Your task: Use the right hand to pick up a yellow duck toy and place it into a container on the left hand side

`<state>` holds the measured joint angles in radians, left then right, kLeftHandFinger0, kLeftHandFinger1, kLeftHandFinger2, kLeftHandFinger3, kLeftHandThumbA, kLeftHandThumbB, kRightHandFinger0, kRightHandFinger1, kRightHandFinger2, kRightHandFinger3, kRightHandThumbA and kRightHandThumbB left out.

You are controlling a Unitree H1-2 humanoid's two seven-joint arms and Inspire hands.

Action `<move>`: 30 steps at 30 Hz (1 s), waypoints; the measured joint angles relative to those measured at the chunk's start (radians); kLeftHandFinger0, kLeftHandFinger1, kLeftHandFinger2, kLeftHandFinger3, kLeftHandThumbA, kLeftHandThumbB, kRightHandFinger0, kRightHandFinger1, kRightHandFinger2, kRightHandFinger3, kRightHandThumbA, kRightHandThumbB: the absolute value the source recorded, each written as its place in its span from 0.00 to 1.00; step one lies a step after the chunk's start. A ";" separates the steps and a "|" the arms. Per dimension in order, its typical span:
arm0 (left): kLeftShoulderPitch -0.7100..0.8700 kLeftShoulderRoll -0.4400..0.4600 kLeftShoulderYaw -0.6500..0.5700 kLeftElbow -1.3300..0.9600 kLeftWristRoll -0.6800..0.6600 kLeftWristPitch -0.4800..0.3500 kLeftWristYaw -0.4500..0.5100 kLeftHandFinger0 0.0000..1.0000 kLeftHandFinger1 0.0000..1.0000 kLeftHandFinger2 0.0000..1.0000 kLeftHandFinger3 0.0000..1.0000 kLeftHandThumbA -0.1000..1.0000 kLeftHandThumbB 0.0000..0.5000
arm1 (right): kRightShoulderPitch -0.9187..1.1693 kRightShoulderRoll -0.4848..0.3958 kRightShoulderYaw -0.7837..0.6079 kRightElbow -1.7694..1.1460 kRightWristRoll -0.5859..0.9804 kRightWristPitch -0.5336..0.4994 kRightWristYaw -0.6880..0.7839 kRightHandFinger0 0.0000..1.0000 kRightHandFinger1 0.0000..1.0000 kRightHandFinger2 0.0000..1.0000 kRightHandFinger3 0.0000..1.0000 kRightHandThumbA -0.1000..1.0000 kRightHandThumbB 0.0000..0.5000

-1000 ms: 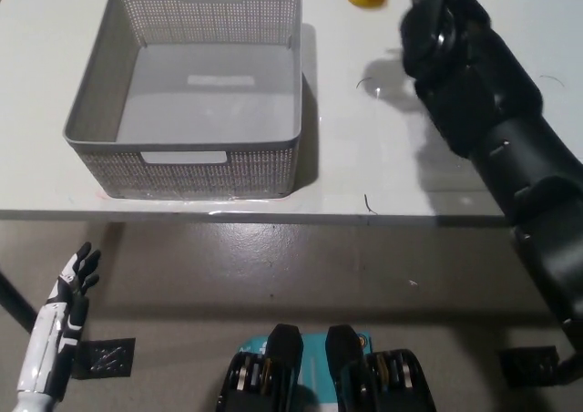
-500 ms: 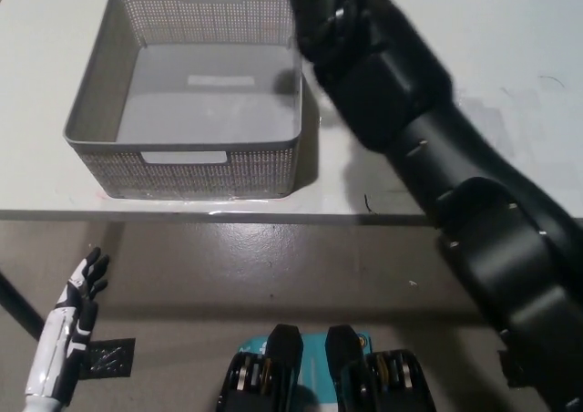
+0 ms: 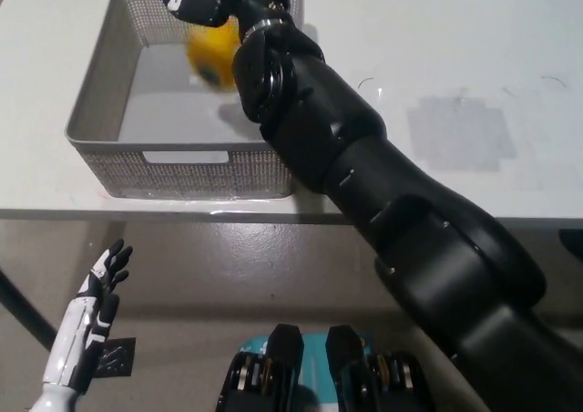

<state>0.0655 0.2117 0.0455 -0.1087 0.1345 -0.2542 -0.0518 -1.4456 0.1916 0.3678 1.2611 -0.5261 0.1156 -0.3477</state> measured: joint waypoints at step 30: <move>0.006 -0.001 0.000 0.006 0.011 0.017 -0.005 1.00 1.00 1.00 1.00 1.00 0.00 | 0.293 -0.256 -0.103 -0.847 0.007 0.041 0.112 1.00 1.00 1.00 1.00 1.00 0.60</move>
<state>0.0713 0.2109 0.0453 -0.1029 0.1453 -0.2375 -0.0564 -1.1529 -0.0645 0.2648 0.4146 -0.5188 0.1567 -0.2359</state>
